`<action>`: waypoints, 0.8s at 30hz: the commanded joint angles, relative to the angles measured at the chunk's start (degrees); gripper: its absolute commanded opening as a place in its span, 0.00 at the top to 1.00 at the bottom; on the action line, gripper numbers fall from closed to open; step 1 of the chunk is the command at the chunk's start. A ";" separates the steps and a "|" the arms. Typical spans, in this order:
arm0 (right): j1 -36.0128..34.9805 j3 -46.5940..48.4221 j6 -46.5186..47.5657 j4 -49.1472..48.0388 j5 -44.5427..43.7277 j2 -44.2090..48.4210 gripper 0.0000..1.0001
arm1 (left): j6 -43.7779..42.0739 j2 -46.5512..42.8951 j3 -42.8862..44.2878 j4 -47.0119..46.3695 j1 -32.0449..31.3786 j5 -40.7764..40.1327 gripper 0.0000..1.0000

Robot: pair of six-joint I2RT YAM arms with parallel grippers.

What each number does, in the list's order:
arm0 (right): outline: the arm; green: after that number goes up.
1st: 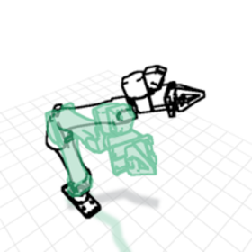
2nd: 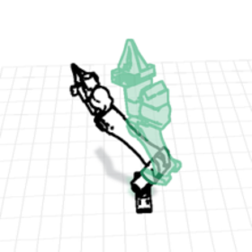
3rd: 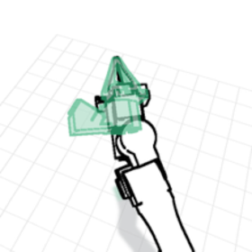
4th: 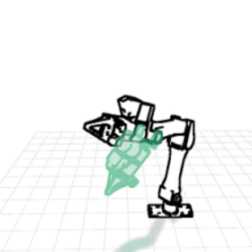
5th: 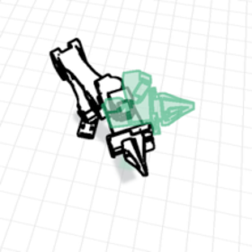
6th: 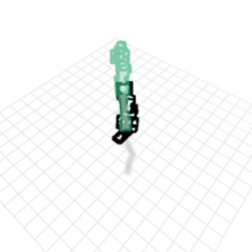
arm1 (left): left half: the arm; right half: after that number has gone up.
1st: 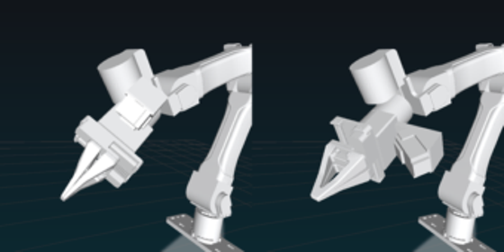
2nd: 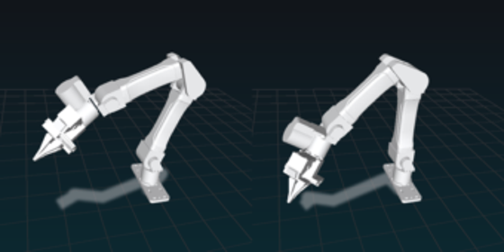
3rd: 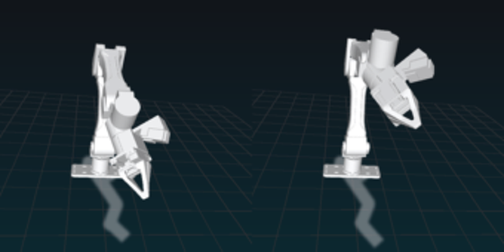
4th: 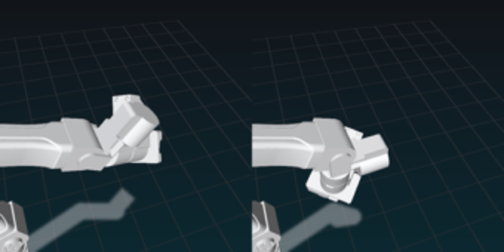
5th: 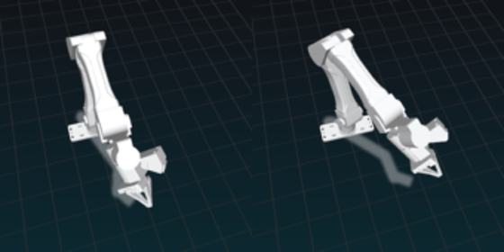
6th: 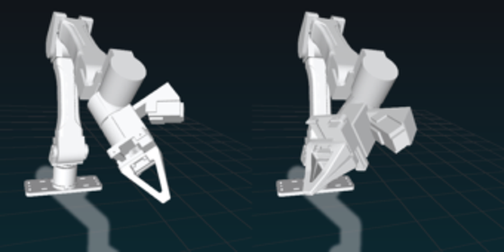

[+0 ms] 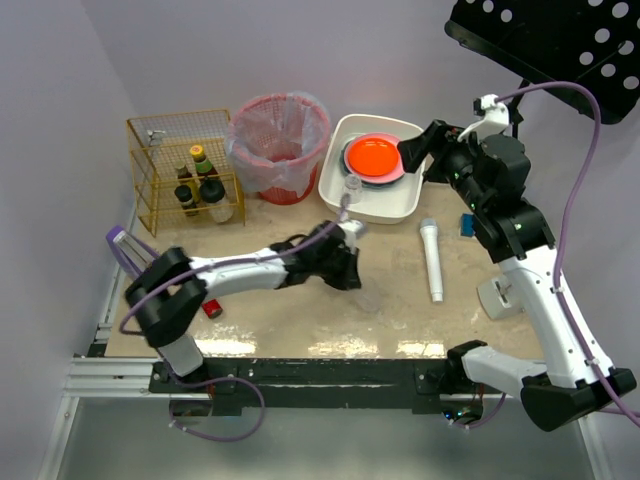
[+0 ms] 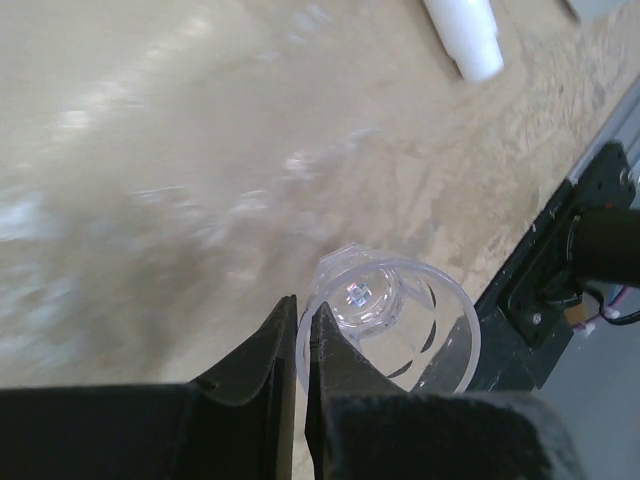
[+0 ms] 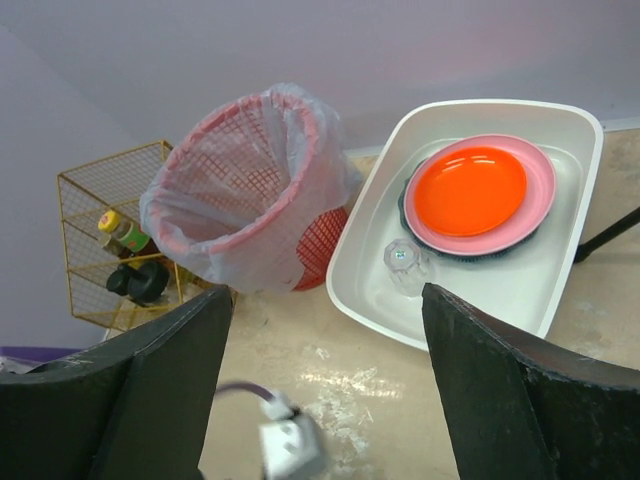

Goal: Clear the kitchen counter

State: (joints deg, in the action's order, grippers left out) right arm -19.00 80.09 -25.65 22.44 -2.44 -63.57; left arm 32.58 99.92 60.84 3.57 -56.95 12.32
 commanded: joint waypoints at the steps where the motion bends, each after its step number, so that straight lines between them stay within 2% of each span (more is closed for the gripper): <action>1: 0.20 -1.25 -0.11 -5.99 2.34 1.34 0.16 | 0.91 -14.55 -5.02 -7.09 6.14 4.64 1.00; 4: 0.11 -2.83 0.07 -9.59 10.06 1.17 0.11 | 2.31 -21.59 -5.82 -7.96 10.87 9.28 1.00; 7: 0.11 -4.50 -0.72 -12.32 15.52 1.08 0.09 | 6.52 -25.99 -6.61 -12.70 19.13 16.93 1.00; 11: 0.11 -7.49 -2.12 -17.41 24.12 1.70 0.09 | 15.03 -27.50 -7.58 -23.93 31.08 27.48 1.00; 13: 0.11 -8.72 -2.91 -20.49 29.31 1.87 0.09 | 18.91 -26.71 -7.32 -29.30 34.52 31.17 1.00; 17: 0.11 -10.83 -4.41 -25.68 38.19 1.44 0.09 | 26.55 -24.95 -6.34 -38.44 37.43 35.92 1.00; 19: 0.11 -11.19 -4.58 -26.30 40.13 1.00 0.09 | 32.08 -24.25 -7.13 -47.47 38.14 37.77 1.00; 24: 0.11 -13.82 -6.77 -30.33 47.42 0.64 0.09 | 42.46 -22.93 -8.19 -61.29 38.23 39.71 1.00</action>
State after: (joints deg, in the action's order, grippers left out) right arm -18.96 68.23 -29.63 -0.69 35.11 -63.57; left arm 63.42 76.69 53.45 -38.87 -19.16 47.29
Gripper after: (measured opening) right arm 0.913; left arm 0.100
